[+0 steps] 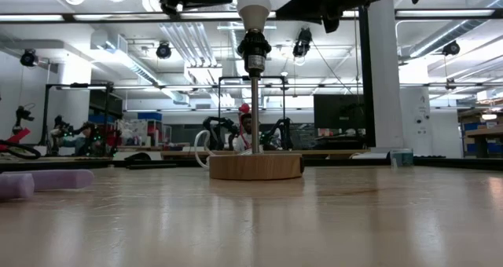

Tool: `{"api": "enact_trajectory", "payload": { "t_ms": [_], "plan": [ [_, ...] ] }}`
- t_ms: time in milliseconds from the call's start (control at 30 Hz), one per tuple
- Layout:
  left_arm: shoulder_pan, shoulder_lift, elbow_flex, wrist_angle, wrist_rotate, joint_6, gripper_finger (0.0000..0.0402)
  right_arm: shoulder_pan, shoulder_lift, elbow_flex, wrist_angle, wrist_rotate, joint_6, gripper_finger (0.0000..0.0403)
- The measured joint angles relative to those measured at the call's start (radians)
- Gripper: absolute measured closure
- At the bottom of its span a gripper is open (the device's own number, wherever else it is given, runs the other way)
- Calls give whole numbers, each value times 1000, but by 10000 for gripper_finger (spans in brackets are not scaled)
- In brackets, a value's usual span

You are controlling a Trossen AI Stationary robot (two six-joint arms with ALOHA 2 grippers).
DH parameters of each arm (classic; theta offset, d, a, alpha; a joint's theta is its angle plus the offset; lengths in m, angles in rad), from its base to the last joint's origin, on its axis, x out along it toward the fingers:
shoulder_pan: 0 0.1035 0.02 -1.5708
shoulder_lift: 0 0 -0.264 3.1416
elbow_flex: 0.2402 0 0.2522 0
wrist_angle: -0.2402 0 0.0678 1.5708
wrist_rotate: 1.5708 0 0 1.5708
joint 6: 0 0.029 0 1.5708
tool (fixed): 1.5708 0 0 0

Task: Screw lightbulb
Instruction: Insert the lightbulb into the lamp

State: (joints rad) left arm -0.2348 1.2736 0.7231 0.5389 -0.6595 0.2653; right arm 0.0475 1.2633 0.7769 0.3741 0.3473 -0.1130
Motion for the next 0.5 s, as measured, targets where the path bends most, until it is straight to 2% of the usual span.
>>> {"api": "enact_trajectory", "payload": {
  "t_ms": [100, 500],
  "plan": [
    [6, 0, 0, 18, 44, 4, 401, 0, 0, 0, 17, 0, -16, 403],
    [32, 5, 0, 29, 40, 4, 401, 1, 29, 13, 25, -75, -26, 403]
  ]
}}
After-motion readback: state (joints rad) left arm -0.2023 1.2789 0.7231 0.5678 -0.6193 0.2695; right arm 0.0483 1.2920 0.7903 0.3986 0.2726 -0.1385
